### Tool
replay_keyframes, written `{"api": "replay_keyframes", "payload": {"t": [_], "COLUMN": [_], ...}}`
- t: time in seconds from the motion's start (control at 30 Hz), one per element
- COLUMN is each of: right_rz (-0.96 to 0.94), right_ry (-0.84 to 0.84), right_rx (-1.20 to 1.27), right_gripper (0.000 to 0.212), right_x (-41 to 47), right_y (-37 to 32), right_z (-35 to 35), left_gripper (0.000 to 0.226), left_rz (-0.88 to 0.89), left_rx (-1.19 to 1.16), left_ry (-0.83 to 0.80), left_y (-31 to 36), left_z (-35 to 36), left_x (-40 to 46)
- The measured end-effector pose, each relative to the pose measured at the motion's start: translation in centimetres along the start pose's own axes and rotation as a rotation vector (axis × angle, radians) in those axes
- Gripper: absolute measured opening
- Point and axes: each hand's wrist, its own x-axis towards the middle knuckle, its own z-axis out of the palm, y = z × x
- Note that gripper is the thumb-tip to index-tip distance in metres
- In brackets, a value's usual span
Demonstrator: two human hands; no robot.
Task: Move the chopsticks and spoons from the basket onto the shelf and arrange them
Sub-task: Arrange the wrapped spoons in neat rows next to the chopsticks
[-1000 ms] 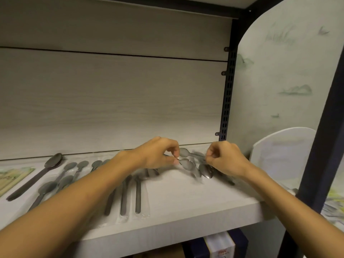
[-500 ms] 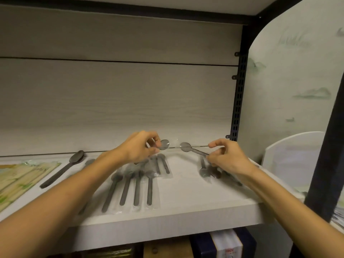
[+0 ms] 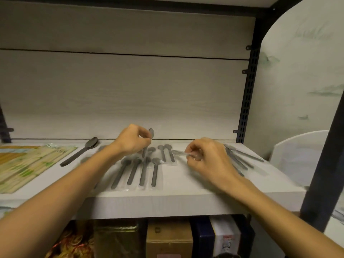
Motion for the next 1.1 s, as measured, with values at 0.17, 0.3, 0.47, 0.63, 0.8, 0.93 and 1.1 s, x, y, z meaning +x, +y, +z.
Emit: {"api": "replay_keyframes", "payload": {"t": [0.17, 0.3, 0.47, 0.63, 0.8, 0.93, 1.1], "right_rz": [-0.067, -0.033, 0.026, 0.017, 0.003, 0.031, 0.082], "right_ry": [-0.214, -0.298, -0.311, -0.471, -0.45, -0.399, -0.307], "right_rx": [0.052, 0.141, 0.102, 0.005, 0.067, 0.055, 0.035], "right_gripper": [0.023, 0.037, 0.026, 0.031, 0.026, 0.024, 0.015], "right_x": [-0.6, -0.9, -0.4, -0.7, -0.3, 0.6, 1.9], "right_y": [-1.6, -2.0, -1.4, -0.9, -1.0, 0.2, 2.9], "right_z": [0.8, 0.6, 0.3, 1.2, 1.2, 0.8, 0.1], "left_gripper": [0.011, 0.014, 0.024, 0.026, 0.023, 0.019, 0.012], "left_rz": [-0.012, -0.025, -0.03, -0.011, 0.001, 0.062, 0.018], "left_rx": [-0.016, -0.014, -0.028, -0.092, -0.143, -0.076, -0.089], "left_ry": [0.037, 0.006, -0.036, -0.074, -0.089, -0.061, -0.122], "left_y": [-0.7, -1.1, -0.8, -0.7, -0.7, 0.0, 1.3], "left_z": [-0.4, -0.8, -0.8, -0.4, -0.3, -0.2, 0.8], "left_x": [-0.9, -1.2, -1.3, -1.4, -0.7, 0.4, 1.9]}}
